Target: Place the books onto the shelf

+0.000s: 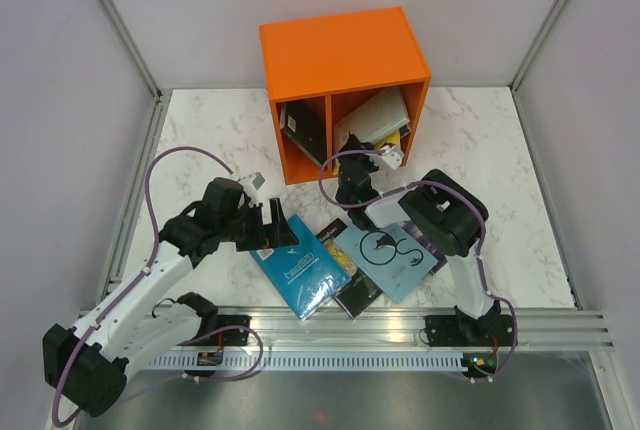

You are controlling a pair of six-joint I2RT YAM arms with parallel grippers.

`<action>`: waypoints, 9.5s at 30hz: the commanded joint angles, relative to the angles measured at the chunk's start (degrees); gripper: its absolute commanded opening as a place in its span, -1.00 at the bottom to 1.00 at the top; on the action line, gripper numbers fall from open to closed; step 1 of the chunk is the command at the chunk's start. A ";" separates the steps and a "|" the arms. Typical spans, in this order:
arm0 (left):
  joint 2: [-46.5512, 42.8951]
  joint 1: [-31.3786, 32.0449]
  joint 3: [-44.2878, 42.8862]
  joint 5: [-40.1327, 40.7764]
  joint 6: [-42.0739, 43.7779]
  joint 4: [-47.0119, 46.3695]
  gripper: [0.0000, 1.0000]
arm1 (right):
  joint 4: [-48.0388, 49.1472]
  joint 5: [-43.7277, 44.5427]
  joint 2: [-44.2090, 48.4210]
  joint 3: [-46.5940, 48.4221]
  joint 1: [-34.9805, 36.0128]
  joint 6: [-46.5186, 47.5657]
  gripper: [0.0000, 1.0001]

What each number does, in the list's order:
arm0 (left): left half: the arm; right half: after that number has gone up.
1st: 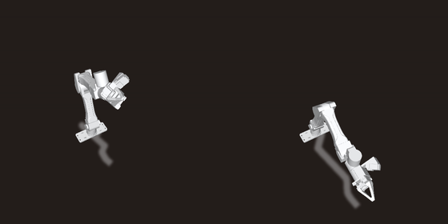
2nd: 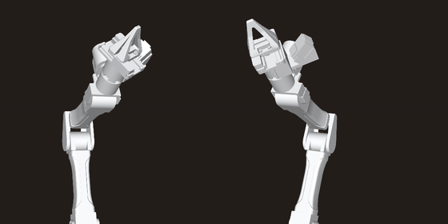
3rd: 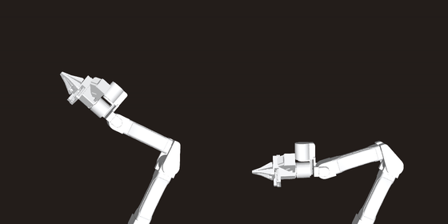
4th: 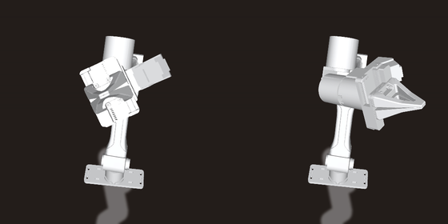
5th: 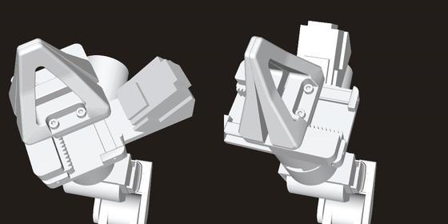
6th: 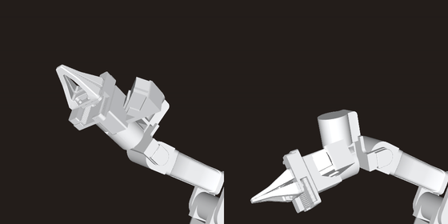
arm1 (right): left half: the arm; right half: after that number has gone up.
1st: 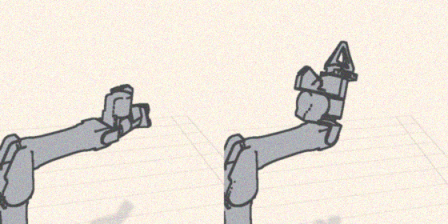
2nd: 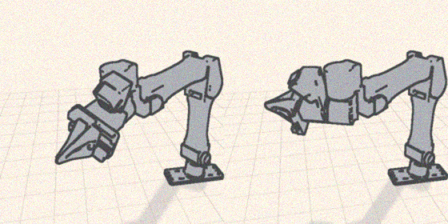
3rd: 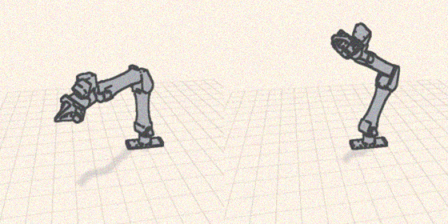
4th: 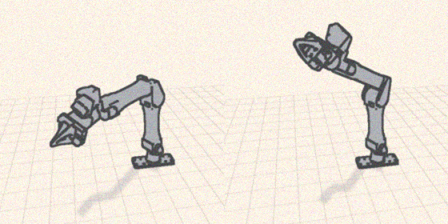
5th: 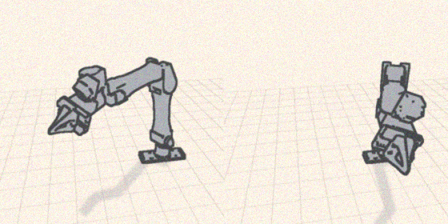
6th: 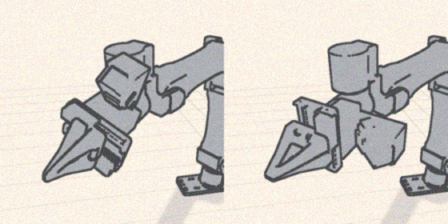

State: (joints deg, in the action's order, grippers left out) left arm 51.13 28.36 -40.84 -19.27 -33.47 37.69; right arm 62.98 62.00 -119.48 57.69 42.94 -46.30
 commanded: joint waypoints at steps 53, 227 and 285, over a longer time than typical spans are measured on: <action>-2.18 0.73 1.03 3.53 0.34 -2.27 1.00 | -53.84 -4.60 26.85 -14.28 -3.03 -14.08 -1.00; 24.18 9.78 -13.12 40.07 8.07 -32.24 -0.81 | -50.76 -35.54 12.25 20.53 -1.28 1.39 -1.00; 37.55 -1.64 -13.92 52.84 18.18 -54.57 -0.95 | -62.89 -2.15 -1.99 28.54 2.69 -30.77 -1.00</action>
State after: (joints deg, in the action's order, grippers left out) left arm 91.42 29.76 -56.75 30.81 -3.66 -15.44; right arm 5.13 48.99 -121.78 85.34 47.86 -70.26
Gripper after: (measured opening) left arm 0.265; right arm 0.001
